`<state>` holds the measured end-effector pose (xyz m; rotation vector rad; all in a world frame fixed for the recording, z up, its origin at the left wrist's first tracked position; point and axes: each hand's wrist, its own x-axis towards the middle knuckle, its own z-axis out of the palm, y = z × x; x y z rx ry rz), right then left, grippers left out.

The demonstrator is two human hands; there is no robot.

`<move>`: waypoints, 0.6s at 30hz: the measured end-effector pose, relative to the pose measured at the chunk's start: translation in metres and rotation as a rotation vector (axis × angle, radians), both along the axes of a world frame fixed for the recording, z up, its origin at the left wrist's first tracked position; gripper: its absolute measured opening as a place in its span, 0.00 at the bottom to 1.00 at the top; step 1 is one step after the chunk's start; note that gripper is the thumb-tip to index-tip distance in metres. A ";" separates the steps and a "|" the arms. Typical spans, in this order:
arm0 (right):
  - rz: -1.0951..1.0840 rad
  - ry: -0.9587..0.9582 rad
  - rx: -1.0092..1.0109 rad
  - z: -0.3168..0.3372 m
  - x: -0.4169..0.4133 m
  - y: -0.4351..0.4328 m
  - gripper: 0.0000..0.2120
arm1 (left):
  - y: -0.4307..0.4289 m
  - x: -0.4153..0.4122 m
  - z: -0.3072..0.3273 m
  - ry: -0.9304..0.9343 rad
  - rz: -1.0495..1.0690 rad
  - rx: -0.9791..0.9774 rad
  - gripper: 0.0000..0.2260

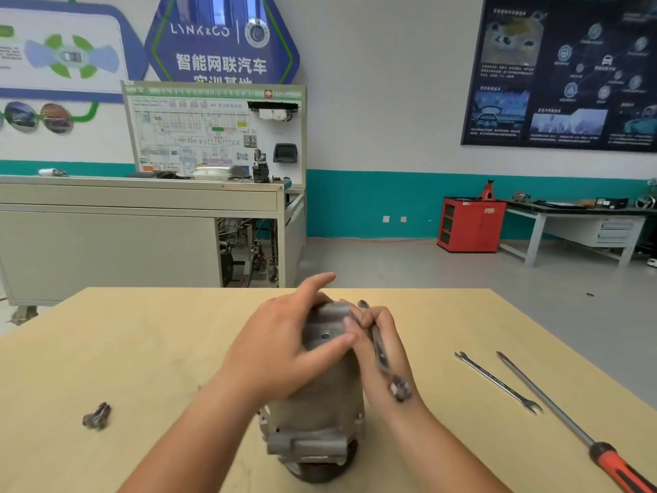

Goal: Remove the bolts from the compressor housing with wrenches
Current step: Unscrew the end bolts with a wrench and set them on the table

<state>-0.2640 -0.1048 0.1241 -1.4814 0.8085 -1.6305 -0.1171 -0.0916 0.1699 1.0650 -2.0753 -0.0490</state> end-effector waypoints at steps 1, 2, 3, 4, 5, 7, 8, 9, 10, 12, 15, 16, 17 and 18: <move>0.028 -0.015 -0.013 -0.003 0.001 0.009 0.12 | -0.004 0.009 0.001 0.039 -0.074 0.019 0.27; 0.054 -0.035 -0.011 -0.006 0.003 0.018 0.12 | -0.010 0.016 0.002 0.067 -0.146 0.042 0.23; 0.076 -0.041 -0.012 -0.009 0.005 0.029 0.13 | -0.015 0.022 0.003 0.098 -0.218 0.055 0.20; 0.053 -0.001 -0.025 -0.014 0.007 0.041 0.15 | -0.020 0.025 0.004 0.133 -0.277 0.065 0.19; -0.021 0.076 -0.041 -0.019 0.009 0.053 0.17 | -0.024 0.028 0.005 0.169 -0.313 0.075 0.18; -0.214 0.269 -0.105 -0.030 0.009 0.071 0.17 | -0.028 0.030 0.008 0.225 -0.333 0.116 0.17; -0.278 0.336 -0.147 -0.032 0.007 0.075 0.17 | -0.028 0.029 0.007 0.244 -0.311 0.143 0.16; -0.297 0.353 -0.175 -0.032 0.003 0.075 0.17 | -0.025 0.028 0.007 0.250 -0.273 0.169 0.15; -0.280 0.326 -0.191 -0.030 -0.003 0.071 0.17 | -0.019 0.026 0.006 0.239 -0.228 0.192 0.15; -0.153 0.198 -0.180 -0.026 -0.015 0.053 0.17 | -0.001 0.016 0.000 0.179 -0.090 0.217 0.21; -0.021 0.137 -0.146 -0.018 -0.025 0.017 0.13 | 0.030 -0.010 -0.013 0.145 0.211 0.184 0.35; 0.035 0.118 -0.137 -0.017 -0.024 0.007 0.14 | 0.036 -0.019 -0.016 0.173 0.255 0.156 0.36; 0.097 0.081 -0.132 -0.017 -0.022 0.001 0.14 | 0.040 -0.027 -0.019 0.223 0.261 0.111 0.34; 0.142 0.039 -0.130 -0.018 -0.021 -0.002 0.14 | 0.040 -0.032 -0.021 0.279 0.249 0.058 0.29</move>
